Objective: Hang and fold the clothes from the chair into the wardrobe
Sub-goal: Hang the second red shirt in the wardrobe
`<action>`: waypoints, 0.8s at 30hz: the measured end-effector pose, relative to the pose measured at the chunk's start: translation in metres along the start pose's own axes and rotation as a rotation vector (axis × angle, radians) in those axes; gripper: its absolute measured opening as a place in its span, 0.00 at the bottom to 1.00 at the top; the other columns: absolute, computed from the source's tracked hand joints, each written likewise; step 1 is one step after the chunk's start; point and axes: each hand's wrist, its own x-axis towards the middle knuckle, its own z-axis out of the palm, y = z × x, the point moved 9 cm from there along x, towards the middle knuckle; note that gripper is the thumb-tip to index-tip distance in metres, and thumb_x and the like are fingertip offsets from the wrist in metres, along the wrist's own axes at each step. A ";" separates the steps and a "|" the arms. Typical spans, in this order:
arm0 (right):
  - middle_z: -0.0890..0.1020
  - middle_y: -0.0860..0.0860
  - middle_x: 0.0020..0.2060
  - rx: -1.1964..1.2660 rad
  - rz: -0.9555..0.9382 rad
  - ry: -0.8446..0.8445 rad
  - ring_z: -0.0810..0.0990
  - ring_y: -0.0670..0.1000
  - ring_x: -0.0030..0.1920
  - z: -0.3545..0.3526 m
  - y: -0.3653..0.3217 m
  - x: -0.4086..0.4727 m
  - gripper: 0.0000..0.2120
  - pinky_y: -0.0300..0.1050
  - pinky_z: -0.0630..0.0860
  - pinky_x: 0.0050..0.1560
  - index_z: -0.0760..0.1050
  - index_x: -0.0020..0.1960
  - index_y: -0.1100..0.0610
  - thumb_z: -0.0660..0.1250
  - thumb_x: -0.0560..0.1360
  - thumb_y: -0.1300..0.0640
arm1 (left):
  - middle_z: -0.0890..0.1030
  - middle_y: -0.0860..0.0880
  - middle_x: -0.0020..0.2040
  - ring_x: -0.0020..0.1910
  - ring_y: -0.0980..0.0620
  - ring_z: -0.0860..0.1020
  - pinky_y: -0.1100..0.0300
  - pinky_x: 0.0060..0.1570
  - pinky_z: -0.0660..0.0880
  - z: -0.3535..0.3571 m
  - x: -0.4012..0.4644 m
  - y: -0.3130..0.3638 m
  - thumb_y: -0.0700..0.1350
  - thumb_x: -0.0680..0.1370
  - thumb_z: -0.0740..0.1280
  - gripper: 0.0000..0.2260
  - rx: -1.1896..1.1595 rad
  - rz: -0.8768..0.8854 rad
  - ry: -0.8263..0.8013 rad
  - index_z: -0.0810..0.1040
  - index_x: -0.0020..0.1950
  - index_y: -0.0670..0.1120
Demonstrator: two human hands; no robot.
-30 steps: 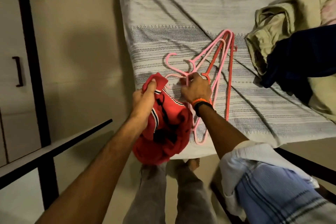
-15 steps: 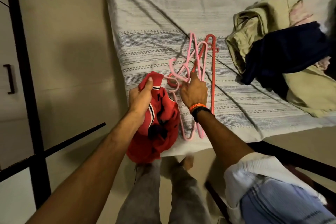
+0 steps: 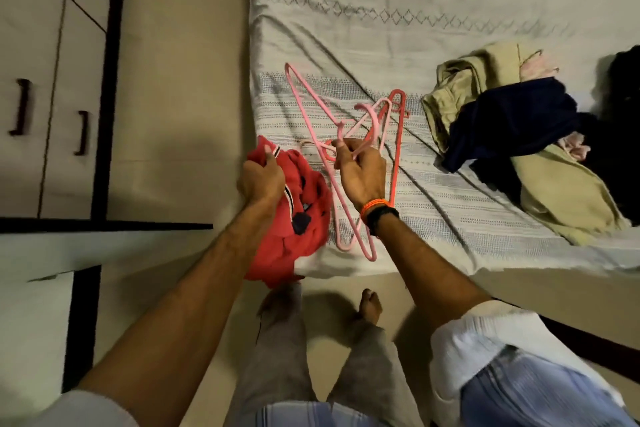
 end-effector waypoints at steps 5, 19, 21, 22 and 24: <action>0.85 0.49 0.40 0.043 -0.152 -0.225 0.80 0.42 0.44 0.001 -0.031 -0.041 0.10 0.35 0.69 0.45 0.84 0.45 0.59 0.64 0.78 0.58 | 0.81 0.39 0.59 0.59 0.41 0.79 0.50 0.60 0.75 -0.037 -0.039 -0.018 0.55 0.80 0.63 0.21 -0.229 0.007 0.076 0.79 0.60 0.37; 0.79 0.44 0.27 0.144 -0.607 -0.771 0.73 0.40 0.27 0.020 -0.138 -0.238 0.13 0.42 0.69 0.36 0.82 0.38 0.49 0.66 0.79 0.47 | 0.84 0.47 0.51 0.52 0.48 0.83 0.48 0.59 0.78 -0.226 -0.207 -0.111 0.52 0.78 0.69 0.08 -0.826 0.082 0.461 0.79 0.46 0.48; 0.79 0.45 0.26 0.172 -0.642 -0.845 0.72 0.40 0.25 0.027 -0.157 -0.269 0.12 0.41 0.67 0.34 0.83 0.40 0.49 0.66 0.79 0.48 | 0.84 0.47 0.50 0.51 0.48 0.83 0.48 0.58 0.79 -0.258 -0.226 -0.133 0.54 0.76 0.70 0.10 -0.873 0.063 0.521 0.79 0.44 0.48; 0.79 0.46 0.26 0.180 -0.670 -0.887 0.72 0.40 0.25 0.033 -0.170 -0.290 0.12 0.40 0.66 0.34 0.83 0.39 0.49 0.66 0.79 0.48 | 0.84 0.47 0.50 0.50 0.47 0.83 0.47 0.57 0.79 -0.279 -0.238 -0.144 0.56 0.74 0.70 0.11 -0.907 0.061 0.563 0.78 0.44 0.48; 0.79 0.47 0.27 0.197 -0.708 -0.959 0.73 0.40 0.27 0.044 -0.189 -0.324 0.14 0.40 0.67 0.35 0.82 0.37 0.48 0.66 0.79 0.48 | 0.84 0.46 0.50 0.50 0.46 0.83 0.47 0.56 0.80 -0.311 -0.258 -0.159 0.54 0.76 0.70 0.10 -0.965 0.059 0.622 0.78 0.44 0.48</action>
